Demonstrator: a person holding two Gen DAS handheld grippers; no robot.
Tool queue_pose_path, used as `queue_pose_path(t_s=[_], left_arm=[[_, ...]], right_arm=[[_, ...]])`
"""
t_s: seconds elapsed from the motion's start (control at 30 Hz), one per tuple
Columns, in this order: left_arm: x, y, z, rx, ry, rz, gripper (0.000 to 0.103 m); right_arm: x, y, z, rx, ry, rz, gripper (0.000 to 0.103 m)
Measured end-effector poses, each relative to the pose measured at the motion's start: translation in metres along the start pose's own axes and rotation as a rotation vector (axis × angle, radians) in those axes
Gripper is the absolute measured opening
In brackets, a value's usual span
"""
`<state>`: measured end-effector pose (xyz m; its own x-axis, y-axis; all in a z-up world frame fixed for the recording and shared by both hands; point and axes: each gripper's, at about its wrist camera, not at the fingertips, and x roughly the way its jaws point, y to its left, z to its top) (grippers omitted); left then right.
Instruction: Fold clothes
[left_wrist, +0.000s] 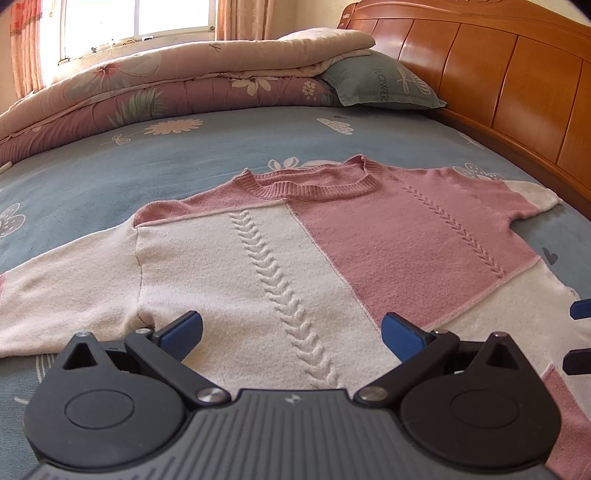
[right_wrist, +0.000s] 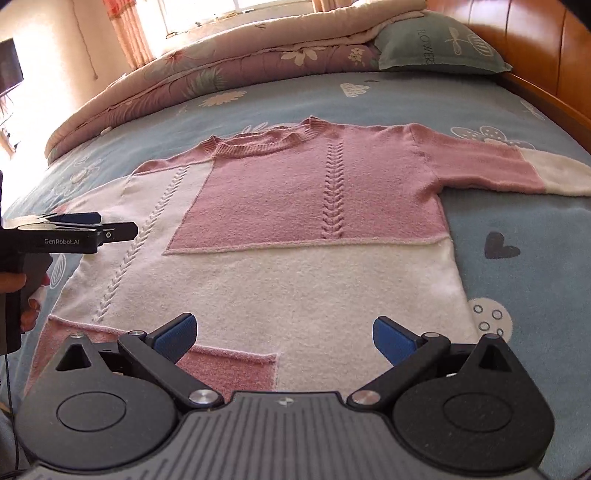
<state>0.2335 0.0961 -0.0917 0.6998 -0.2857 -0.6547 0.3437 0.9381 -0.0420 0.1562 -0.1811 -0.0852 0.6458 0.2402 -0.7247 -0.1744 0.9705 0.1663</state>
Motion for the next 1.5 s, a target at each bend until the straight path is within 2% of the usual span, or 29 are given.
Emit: queue_pose_path(t_s=[0.1,0.23,0.3,0.43,0.53,0.67,0.77,0.93,1.03,1.07,1.27,1.33,1.43,1.5], left_arm=[[0.006,-0.004,0.000,0.013,0.013,0.004,0.102],[0.014,-0.006,-0.006,0.036,0.044,0.015,0.102],[0.016,-0.006,-0.010,0.041,0.056,0.023,0.102],[0.012,-0.004,-0.013,0.043,0.055,0.052,0.102],[0.002,-0.007,-0.012,0.061,0.028,0.064,0.102],[-0.019,-0.019,-0.012,0.070,0.009,0.078,0.102],[-0.037,-0.026,-0.021,-0.005,0.011,0.081,0.102],[-0.056,-0.029,-0.060,-0.209,0.070,0.074,0.102],[-0.069,-0.027,-0.084,-0.331,0.063,0.013,0.102],[-0.074,-0.029,-0.089,-0.337,0.049,0.007,0.102],[-0.099,-0.032,-0.101,-0.397,0.117,0.004,0.102],[-0.101,-0.029,-0.099,-0.398,0.132,0.000,0.102],[-0.099,-0.019,-0.078,-0.408,0.116,0.002,0.102],[-0.085,-0.010,-0.048,-0.410,0.089,-0.009,0.102]], right_arm=[[0.026,0.017,0.010,-0.115,0.028,-0.006,0.103],[0.053,0.023,0.006,-0.234,0.094,-0.020,0.103],[0.056,0.018,0.002,-0.222,0.089,0.003,0.103],[0.052,0.004,-0.011,-0.168,-0.017,0.046,0.103],[0.051,0.009,-0.014,-0.192,-0.038,0.027,0.103],[0.051,0.008,-0.010,-0.217,-0.012,0.043,0.103],[0.052,0.007,-0.010,-0.232,-0.008,0.054,0.103],[0.053,0.008,-0.008,-0.232,0.004,0.051,0.103],[0.053,0.008,-0.008,-0.234,0.005,0.051,0.103],[0.054,0.008,-0.008,-0.235,0.004,0.049,0.103],[0.055,0.009,-0.006,-0.239,0.006,0.050,0.103],[0.055,0.009,-0.006,-0.242,0.007,0.046,0.103],[0.054,0.011,-0.007,-0.244,0.006,0.037,0.103],[0.054,0.011,-0.008,-0.246,0.002,0.033,0.103]])
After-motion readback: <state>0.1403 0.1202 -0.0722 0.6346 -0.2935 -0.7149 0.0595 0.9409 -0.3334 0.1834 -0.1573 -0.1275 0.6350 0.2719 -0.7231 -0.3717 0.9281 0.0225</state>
